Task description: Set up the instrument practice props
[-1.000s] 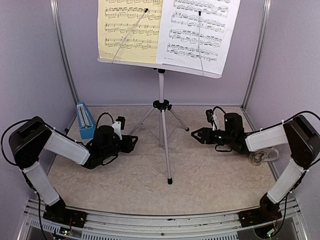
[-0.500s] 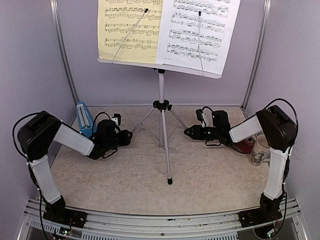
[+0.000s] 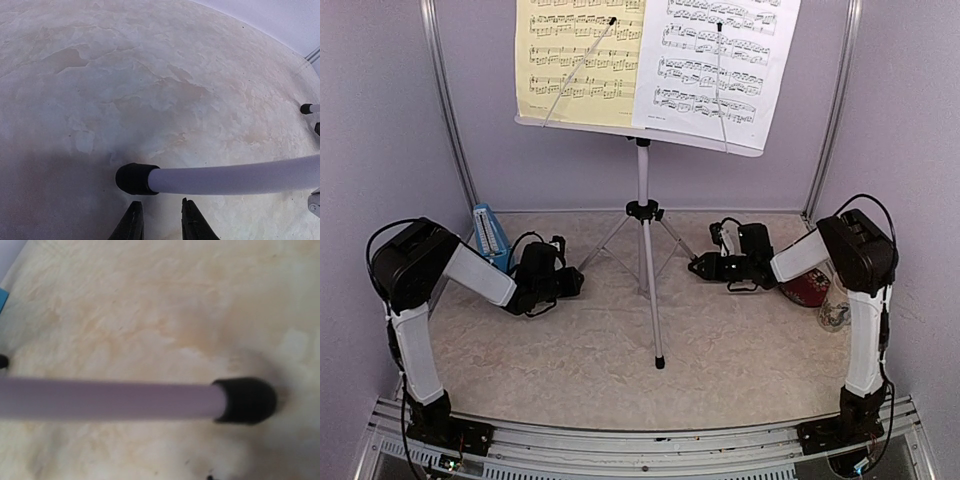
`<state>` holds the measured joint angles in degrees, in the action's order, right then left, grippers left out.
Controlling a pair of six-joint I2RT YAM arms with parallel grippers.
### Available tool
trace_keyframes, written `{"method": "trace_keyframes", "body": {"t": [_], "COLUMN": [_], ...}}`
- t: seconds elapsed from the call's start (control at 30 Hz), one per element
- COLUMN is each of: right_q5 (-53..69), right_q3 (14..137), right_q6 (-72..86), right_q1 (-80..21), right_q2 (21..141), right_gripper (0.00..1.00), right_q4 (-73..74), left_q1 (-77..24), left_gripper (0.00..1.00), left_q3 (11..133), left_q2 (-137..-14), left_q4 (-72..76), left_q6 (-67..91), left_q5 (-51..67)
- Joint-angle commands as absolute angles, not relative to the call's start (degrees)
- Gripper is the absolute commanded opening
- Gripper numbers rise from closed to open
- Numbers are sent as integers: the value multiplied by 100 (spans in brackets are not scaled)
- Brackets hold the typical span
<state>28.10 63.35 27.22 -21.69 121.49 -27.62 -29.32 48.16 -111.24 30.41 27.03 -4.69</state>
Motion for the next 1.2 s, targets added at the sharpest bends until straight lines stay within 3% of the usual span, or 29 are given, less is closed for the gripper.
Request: {"method": "trace_keyframes", "body": {"t": [0.0, 0.77, 1.17], "right_q5": [2693, 2454, 2484], "right_q3": [6651, 7693, 8835], "right_q6": [2672, 2672, 2414], "right_q1": [-2079, -1972, -1862], "right_q2": [12340, 12921, 13442], "right_gripper": [39, 34, 34], "right_q4": [-2660, -2292, -1781], "left_q1": [-2777, -2469, -2304], "left_gripper": [27, 24, 24], "left_q3": [5168, 6091, 6889], "left_q2": [-11337, -11953, -12423], "left_q4": [2995, 3084, 3094], "left_q6": [2759, 3128, 3445], "left_q5": [-228, 208, 380]}}
